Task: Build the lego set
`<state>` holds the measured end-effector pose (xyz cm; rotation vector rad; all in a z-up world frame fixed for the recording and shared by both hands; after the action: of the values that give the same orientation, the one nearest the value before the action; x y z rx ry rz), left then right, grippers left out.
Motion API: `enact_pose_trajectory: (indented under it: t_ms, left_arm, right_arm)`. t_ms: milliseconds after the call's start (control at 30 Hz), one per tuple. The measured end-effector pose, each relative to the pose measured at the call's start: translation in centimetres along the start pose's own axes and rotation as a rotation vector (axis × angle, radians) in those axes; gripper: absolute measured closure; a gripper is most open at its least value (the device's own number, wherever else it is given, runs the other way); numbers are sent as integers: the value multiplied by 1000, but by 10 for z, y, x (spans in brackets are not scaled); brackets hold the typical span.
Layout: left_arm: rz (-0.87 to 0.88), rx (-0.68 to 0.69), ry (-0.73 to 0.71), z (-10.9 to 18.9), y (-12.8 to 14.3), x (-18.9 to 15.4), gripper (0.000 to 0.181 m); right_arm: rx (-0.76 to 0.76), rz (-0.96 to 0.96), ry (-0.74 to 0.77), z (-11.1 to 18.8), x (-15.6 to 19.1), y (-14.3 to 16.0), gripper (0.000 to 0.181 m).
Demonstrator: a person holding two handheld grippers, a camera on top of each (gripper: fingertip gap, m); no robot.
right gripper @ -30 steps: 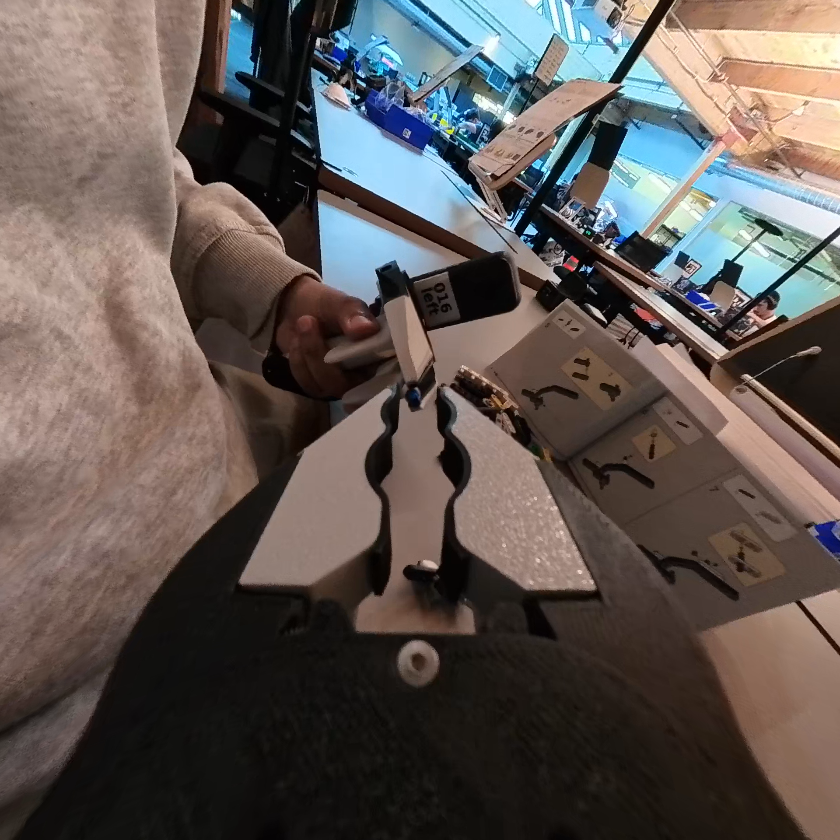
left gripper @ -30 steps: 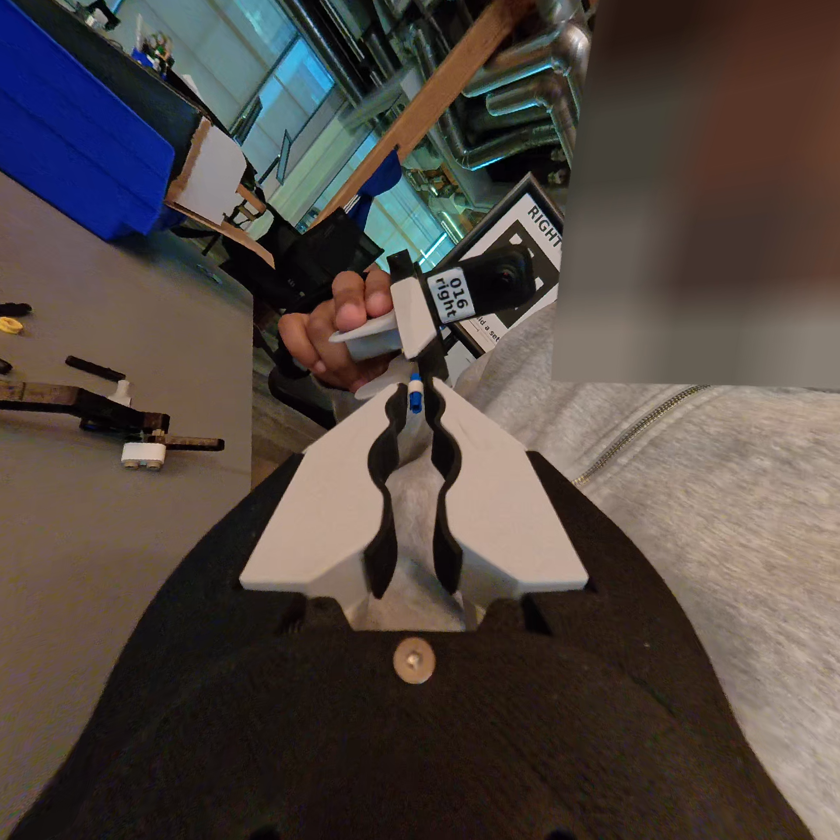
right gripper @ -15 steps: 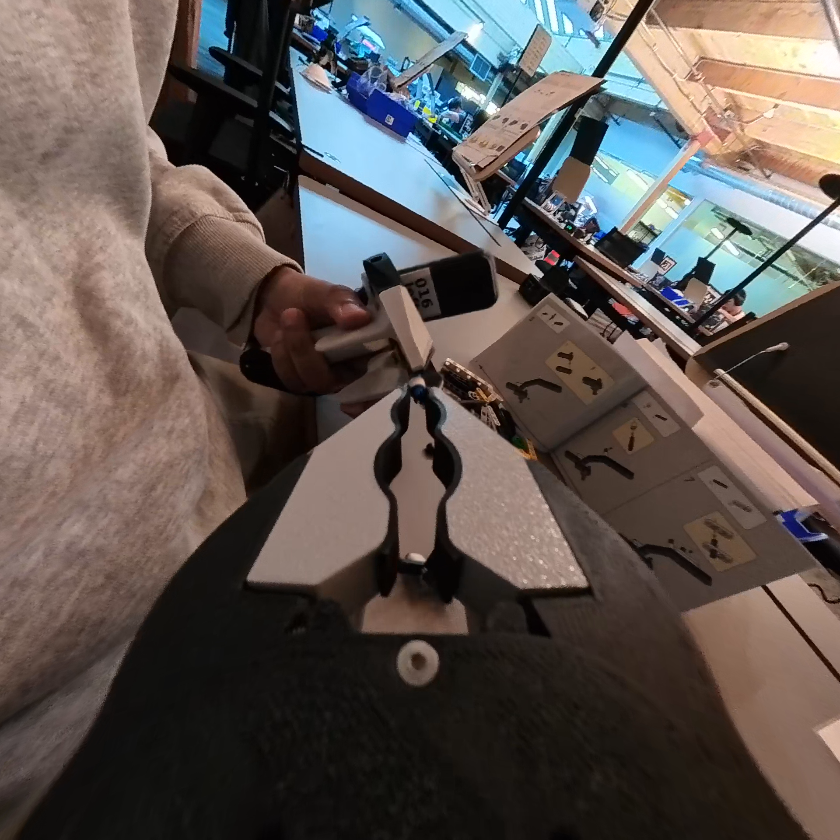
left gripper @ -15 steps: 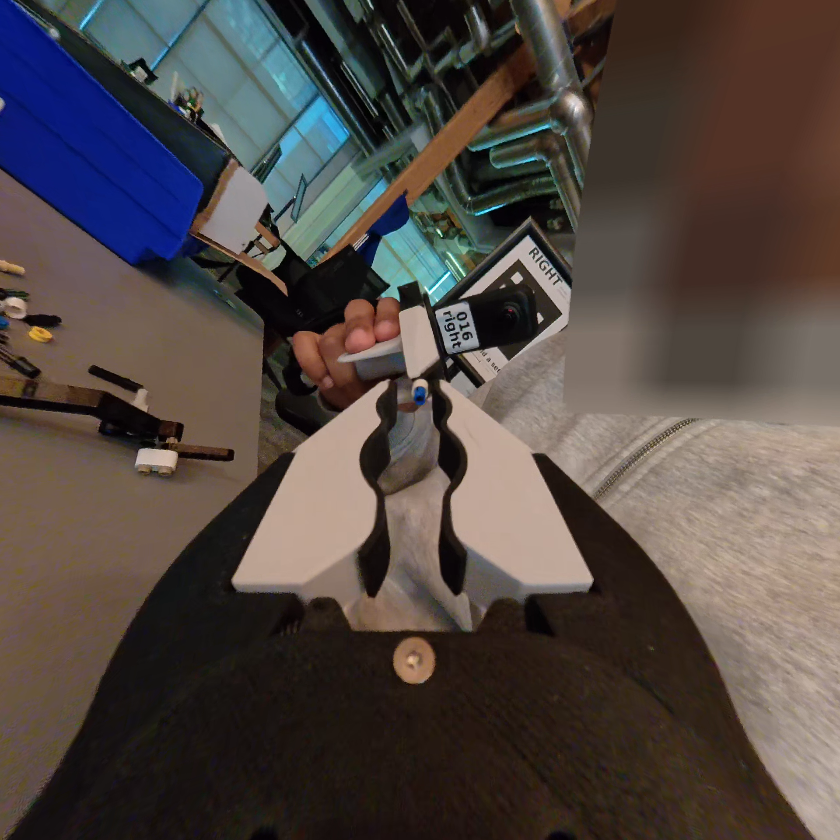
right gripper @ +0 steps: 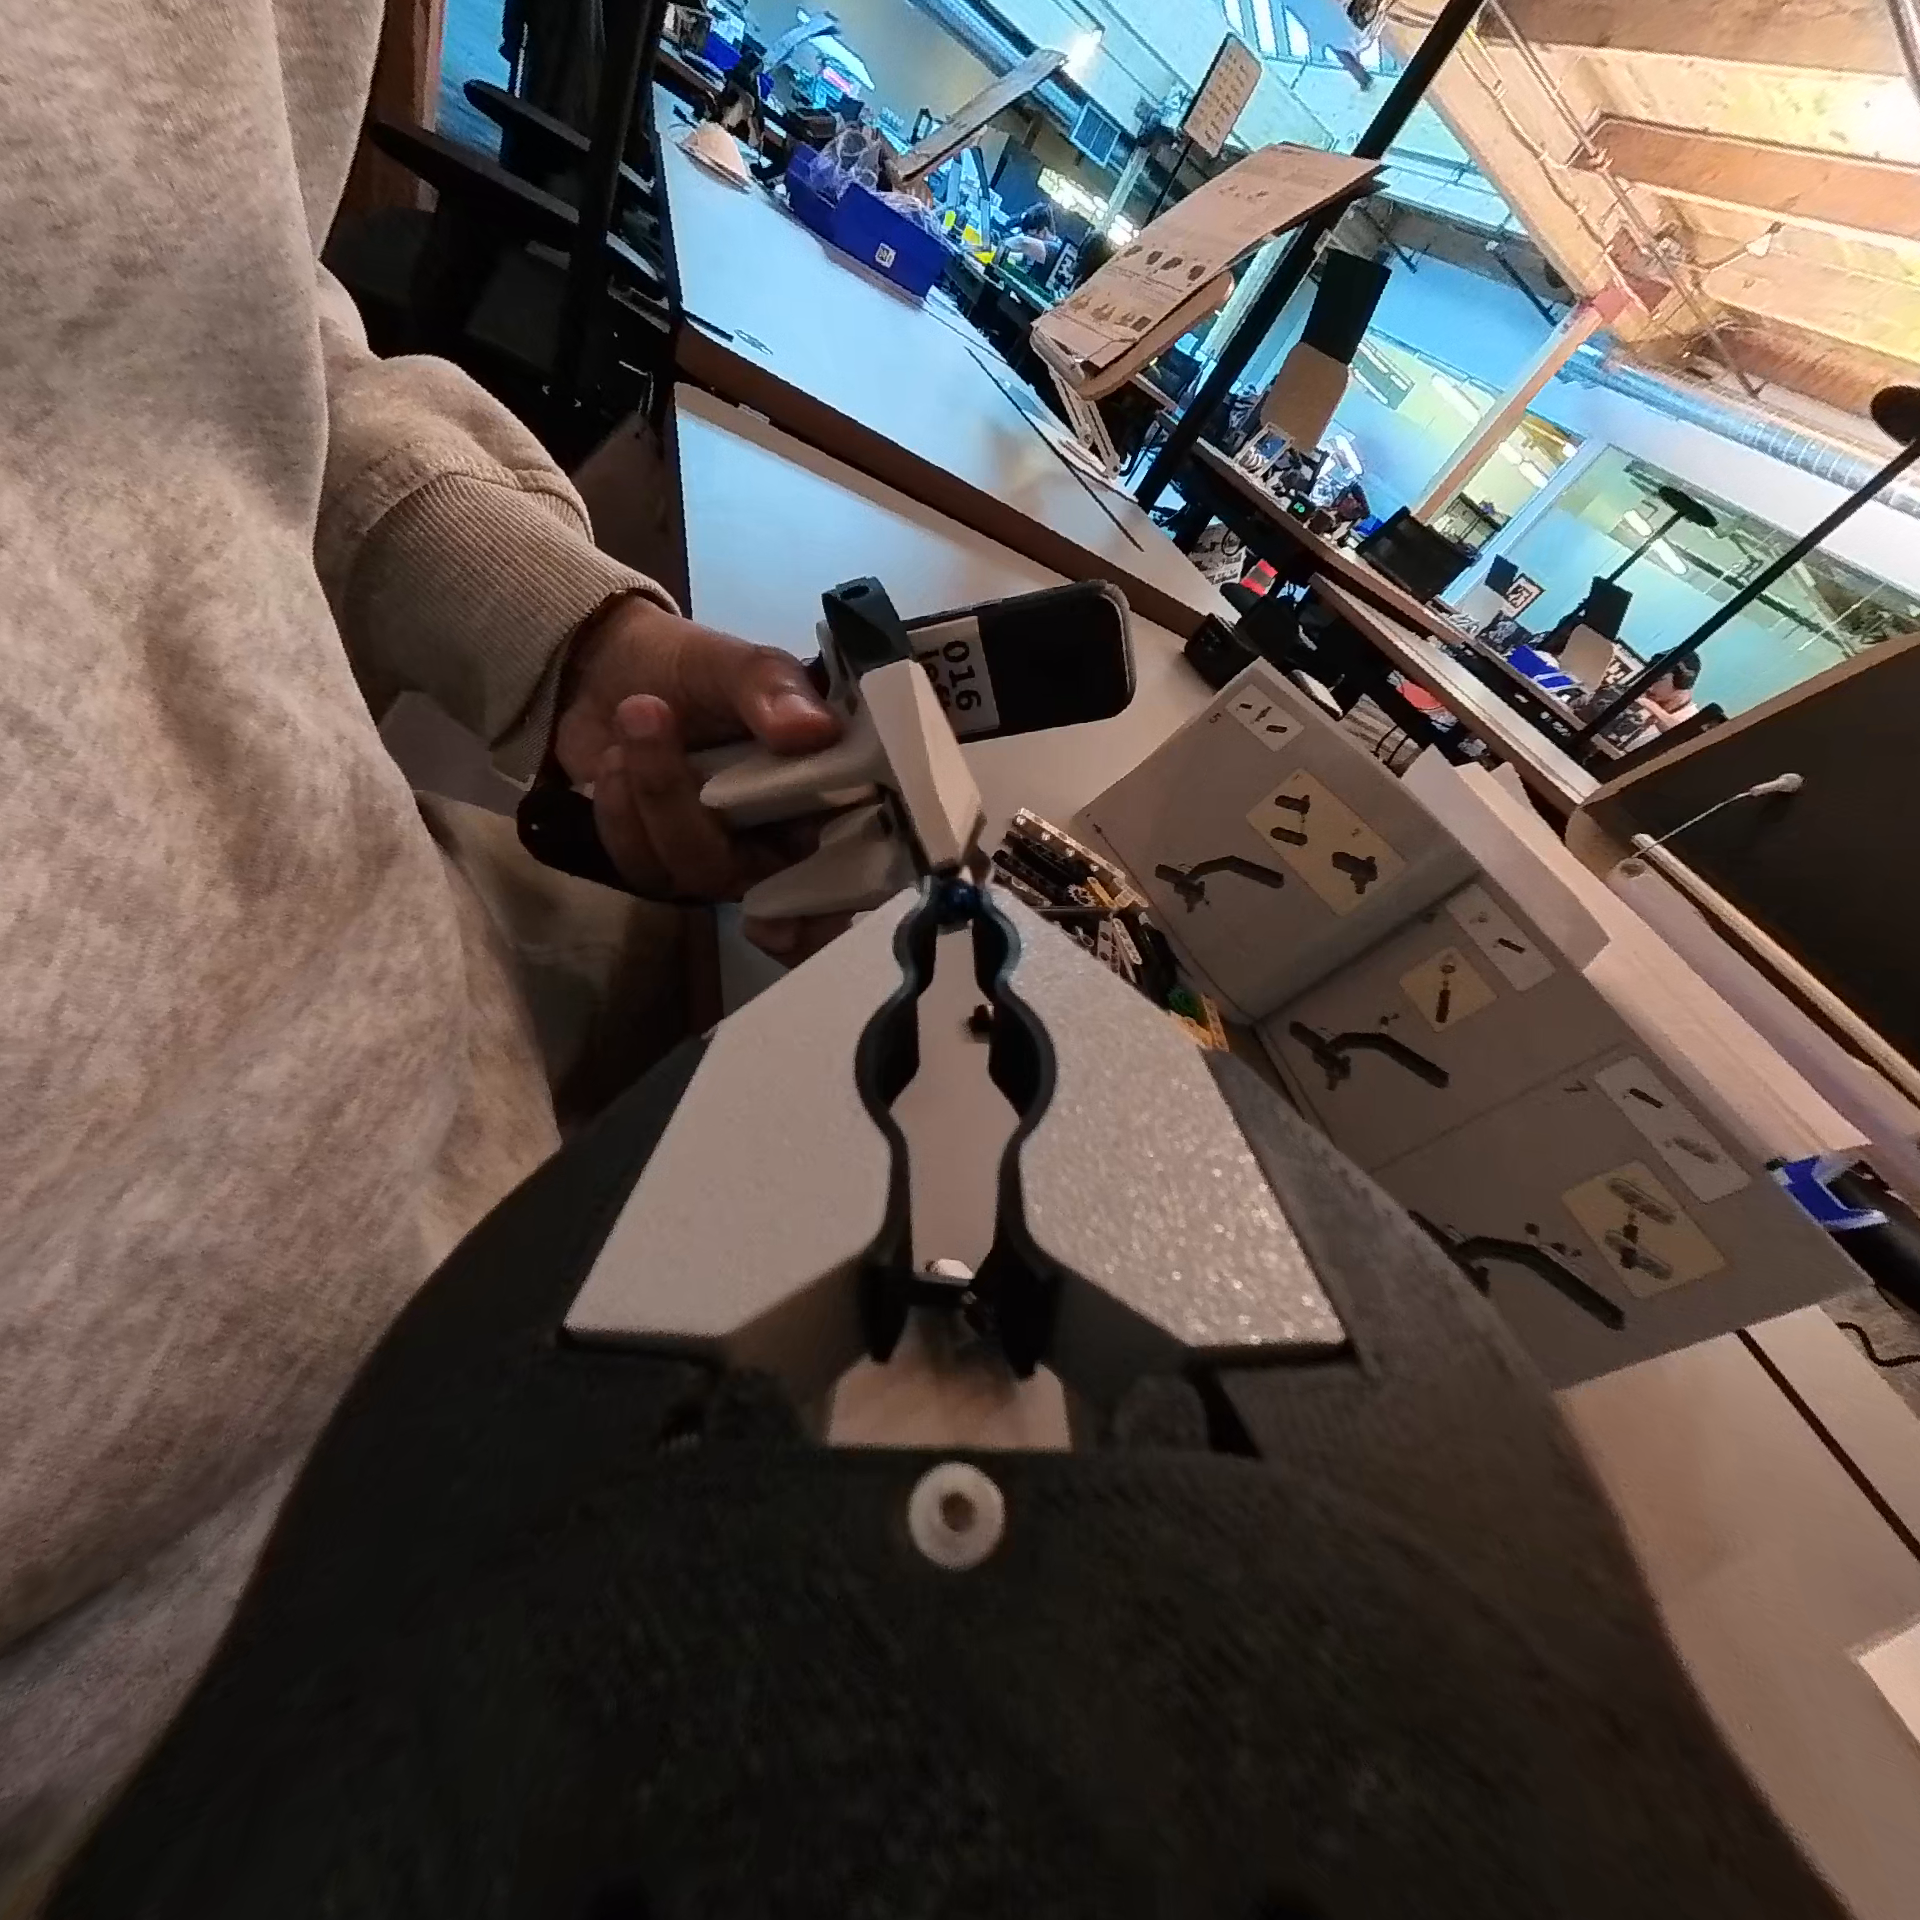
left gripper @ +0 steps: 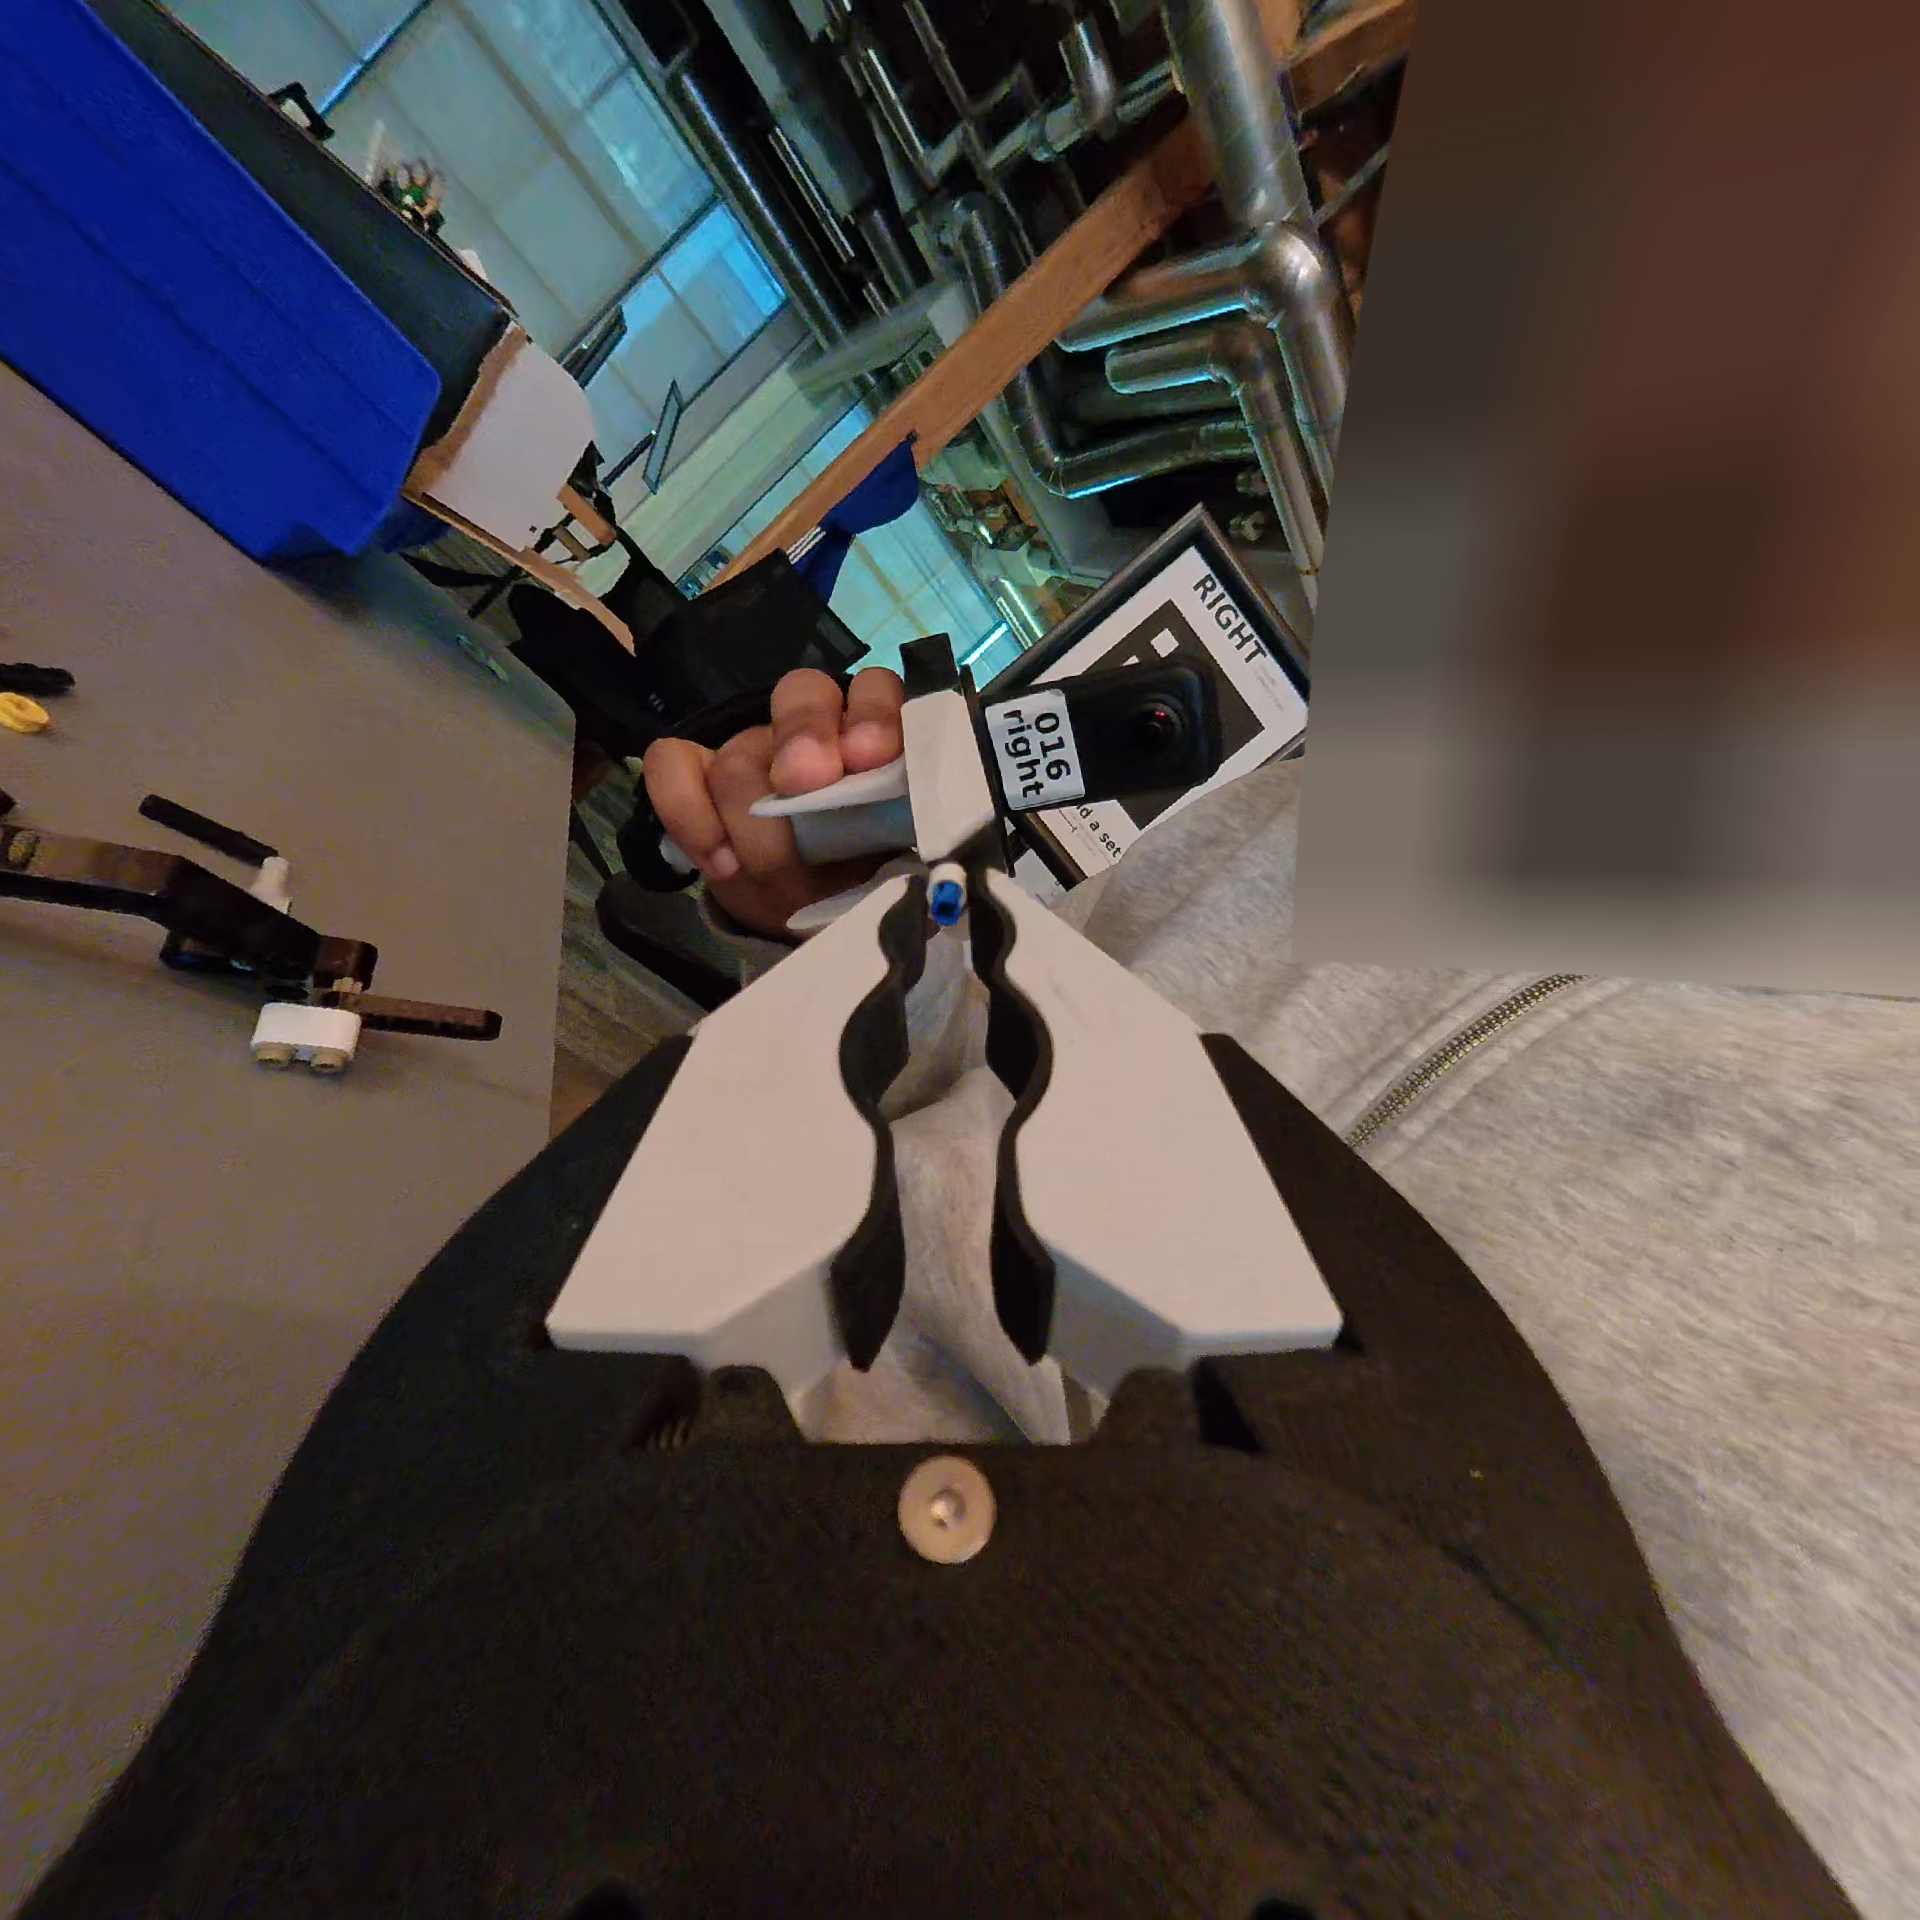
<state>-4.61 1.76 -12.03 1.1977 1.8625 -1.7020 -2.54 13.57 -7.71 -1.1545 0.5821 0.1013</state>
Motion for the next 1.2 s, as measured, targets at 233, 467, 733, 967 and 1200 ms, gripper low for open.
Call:
enact_pose_trajectory:
  t_ms: [233,467,733,967,1200]
  left_arm:
    - [-1,-6,-1,0,0,0,175]
    - [1,-19,14,-3,-1,-2,175]
    - [-17,-22,7,-4,-2,-5,174]
    - [4,-32,19,-4,-2,-4,175]
    - [-1,-32,13,-4,0,-2,175]
  right_arm:
    - [1,2,5,0,0,0,177]
    - [-25,-16,7,3,-2,-1,177]
    - [-37,-7,19,6,-2,-2,177]
    - [-32,-6,20,8,-1,-1,177]
    - [-19,-2,14,10,1,2,177]
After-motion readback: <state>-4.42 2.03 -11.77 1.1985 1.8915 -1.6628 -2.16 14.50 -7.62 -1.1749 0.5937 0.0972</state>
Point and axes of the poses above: each gripper's, where its closed fingertips meet, z back along the fingers, y out of its underside, x = y × z across the jaws, the point moved 8 cm from there along z, back along the fingers, and after that the axes turned 9 degrees about x, right-handed, at the moved point
